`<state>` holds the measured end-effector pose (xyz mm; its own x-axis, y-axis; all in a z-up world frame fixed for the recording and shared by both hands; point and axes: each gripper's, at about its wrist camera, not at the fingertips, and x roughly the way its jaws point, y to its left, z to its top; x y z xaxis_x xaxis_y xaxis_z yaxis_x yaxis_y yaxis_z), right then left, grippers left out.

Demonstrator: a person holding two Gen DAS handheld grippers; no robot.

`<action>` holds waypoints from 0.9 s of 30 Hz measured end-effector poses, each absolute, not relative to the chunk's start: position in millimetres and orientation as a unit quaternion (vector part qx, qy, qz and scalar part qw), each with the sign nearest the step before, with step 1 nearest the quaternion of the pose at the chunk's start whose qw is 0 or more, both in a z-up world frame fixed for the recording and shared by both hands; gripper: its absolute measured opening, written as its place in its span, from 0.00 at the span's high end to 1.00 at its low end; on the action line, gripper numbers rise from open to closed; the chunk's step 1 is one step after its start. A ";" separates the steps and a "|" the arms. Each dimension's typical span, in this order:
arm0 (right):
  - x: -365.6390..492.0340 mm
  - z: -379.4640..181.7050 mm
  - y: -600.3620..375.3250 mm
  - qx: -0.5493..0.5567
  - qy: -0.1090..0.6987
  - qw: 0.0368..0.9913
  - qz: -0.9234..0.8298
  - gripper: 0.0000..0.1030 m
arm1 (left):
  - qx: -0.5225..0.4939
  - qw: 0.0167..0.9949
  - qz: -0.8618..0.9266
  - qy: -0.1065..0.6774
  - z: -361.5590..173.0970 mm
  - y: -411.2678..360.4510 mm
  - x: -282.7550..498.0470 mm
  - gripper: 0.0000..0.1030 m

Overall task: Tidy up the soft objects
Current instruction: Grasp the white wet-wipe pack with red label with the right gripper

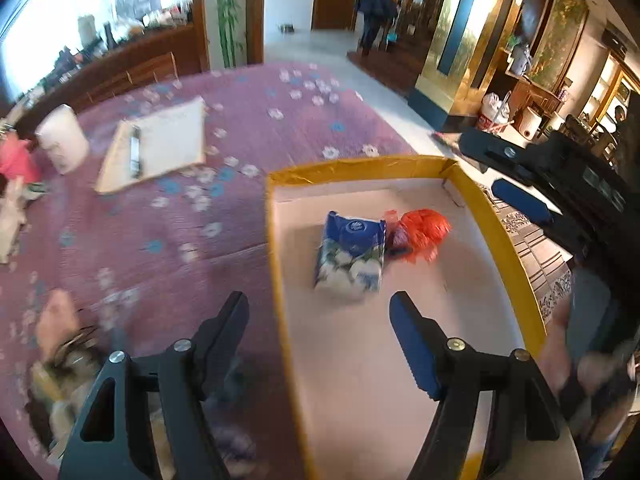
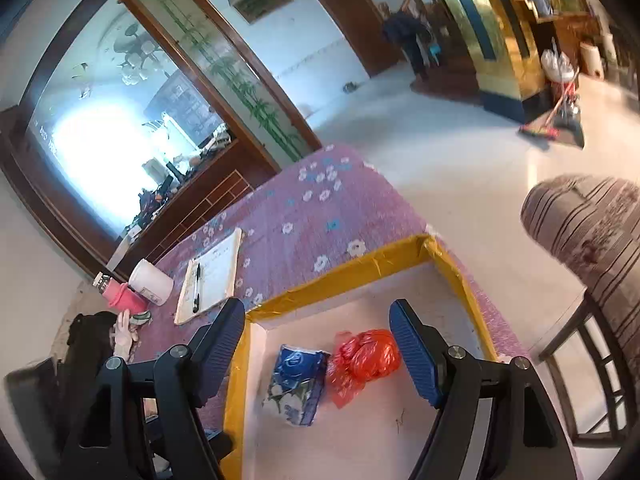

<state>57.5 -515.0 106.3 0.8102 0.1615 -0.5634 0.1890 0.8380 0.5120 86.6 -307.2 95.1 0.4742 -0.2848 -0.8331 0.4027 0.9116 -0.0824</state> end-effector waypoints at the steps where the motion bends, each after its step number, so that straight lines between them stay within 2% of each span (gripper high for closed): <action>1: 51.3 114.1 -508.1 0.278 0.300 0.912 0.001 0.24 | 0.066 0.863 -0.196 0.460 102.9 -298.5 75.6 0.27; 4: 30.6 131.0 -484.9 0.256 0.289 0.922 0.021 0.23 | 0.065 0.880 -0.190 0.430 120.2 -268.9 45.2 0.21; 8: -2.1 140.7 -446.2 0.226 0.282 0.931 0.059 0.17 | 0.075 0.895 -0.178 0.401 130.7 -239.9 11.8 0.21; 14: -48.9 135.9 -392.7 0.190 0.286 0.933 0.111 0.17 | 0.087 0.906 -0.164 0.380 124.6 -185.5 -36.6 0.20; 22: -122.4 106.0 -302.8 0.061 0.335 0.915 0.217 0.17 | 0.053 0.902 -0.103 0.415 77.9 -50.7 -105.6 0.20; 25: -142.1 81.8 -263.0 0.003 0.368 0.893 0.260 0.11 | 0.051 0.884 -0.087 0.456 50.5 -22.4 -110.9 0.18; 27: -138.5 65.7 -242.5 -0.035 0.392 0.882 0.258 0.10 | 0.041 0.875 -0.081 0.475 34.1 -13.4 -106.8 0.18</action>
